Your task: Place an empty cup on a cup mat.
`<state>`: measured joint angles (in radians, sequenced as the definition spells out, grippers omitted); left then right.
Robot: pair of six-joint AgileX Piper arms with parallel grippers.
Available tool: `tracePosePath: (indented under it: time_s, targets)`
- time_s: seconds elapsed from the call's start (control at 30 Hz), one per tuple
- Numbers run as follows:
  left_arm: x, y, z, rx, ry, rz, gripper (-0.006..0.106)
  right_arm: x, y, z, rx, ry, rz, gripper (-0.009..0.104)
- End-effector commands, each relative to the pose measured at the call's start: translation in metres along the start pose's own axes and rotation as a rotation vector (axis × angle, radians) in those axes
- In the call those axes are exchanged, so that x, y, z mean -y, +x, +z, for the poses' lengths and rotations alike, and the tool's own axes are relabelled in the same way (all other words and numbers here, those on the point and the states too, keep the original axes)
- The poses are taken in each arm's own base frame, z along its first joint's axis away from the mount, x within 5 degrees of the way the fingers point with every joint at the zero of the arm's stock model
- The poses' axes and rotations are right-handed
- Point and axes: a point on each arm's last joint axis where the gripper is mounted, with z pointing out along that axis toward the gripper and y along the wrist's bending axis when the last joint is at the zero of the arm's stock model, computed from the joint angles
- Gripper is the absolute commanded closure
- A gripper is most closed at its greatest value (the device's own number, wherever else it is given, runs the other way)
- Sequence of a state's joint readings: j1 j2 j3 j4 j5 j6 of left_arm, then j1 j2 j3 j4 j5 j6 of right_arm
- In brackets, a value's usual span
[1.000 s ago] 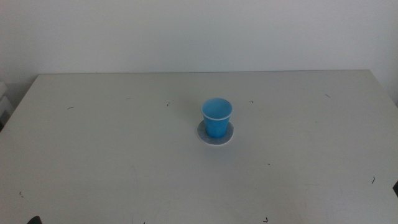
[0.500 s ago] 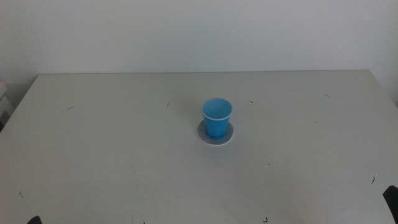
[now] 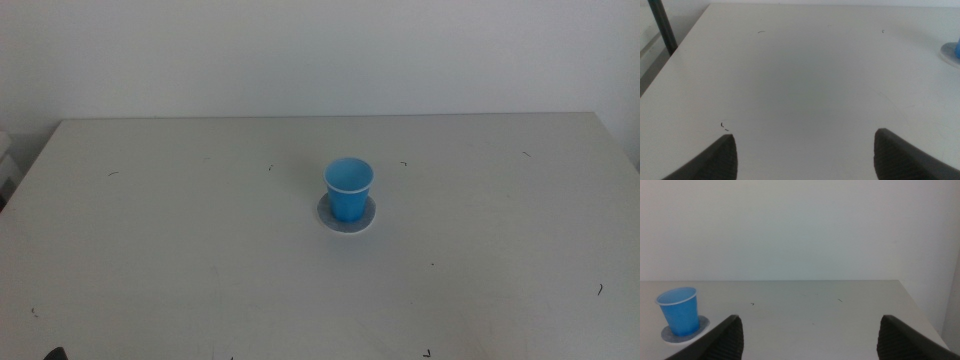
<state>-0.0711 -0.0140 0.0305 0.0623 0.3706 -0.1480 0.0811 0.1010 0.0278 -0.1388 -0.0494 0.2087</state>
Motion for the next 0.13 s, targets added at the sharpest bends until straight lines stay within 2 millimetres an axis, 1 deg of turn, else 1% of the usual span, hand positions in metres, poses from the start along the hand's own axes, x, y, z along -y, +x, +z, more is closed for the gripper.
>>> tracePosePath:
  time_s: [0.0,0.1]
  targets:
    - [0.0009,-0.0083,-0.0018,0.084,0.010,-0.008,-0.005,-0.0010,-0.0078,0.0005,0.067,-0.008,-0.013,0.008]
    - [0.0009,-0.0083,-0.0018,0.084,0.010,-0.008,-0.005,-0.0010,-0.0078,0.0005,0.067,-0.008,-0.013,0.008]
